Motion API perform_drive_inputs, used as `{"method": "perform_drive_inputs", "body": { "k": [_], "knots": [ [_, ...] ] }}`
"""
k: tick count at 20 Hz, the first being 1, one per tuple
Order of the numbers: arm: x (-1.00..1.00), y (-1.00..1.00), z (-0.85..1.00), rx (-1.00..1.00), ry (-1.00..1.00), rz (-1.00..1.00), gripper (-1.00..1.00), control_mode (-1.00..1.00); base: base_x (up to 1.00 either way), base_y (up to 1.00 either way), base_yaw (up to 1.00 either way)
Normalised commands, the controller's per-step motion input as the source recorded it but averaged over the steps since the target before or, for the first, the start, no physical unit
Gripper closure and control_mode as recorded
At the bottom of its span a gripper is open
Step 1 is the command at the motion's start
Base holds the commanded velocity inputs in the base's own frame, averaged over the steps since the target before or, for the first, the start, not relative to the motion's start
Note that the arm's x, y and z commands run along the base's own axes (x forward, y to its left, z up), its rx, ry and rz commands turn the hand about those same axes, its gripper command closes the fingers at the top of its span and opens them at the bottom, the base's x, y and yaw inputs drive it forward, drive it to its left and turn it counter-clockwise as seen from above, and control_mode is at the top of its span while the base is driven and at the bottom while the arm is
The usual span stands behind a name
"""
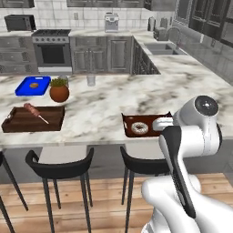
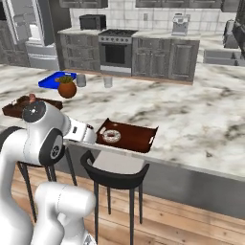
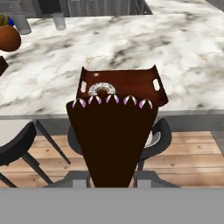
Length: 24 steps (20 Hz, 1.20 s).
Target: Take the donut and cake from the fridge and place them on the empty tray on the dining counter.
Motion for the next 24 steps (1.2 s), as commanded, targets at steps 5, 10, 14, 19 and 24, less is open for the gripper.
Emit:
{"method": "perform_drive_inputs", "body": {
  "k": [5,10,14,19,24],
  "knots": [
    [0.0,0.0,0.0,0.0,0.0,0.0,1.0,1.0,0.11,-0.16,-0.12],
    [0.0,0.0,0.0,0.0,0.0,0.0,1.0,1.0,0.15,-0.08,-0.1],
    [0.0,0.0,0.0,0.0,0.0,0.0,1.0,1.0,0.2,-0.04,-0.08],
    [0.0,0.0,0.0,0.0,0.0,0.0,1.0,1.0,0.23,-0.02,-0.04],
    [0.0,0.0,0.0,0.0,0.0,0.0,1.0,1.0,0.23,0.0,-0.03]
  ]
}}
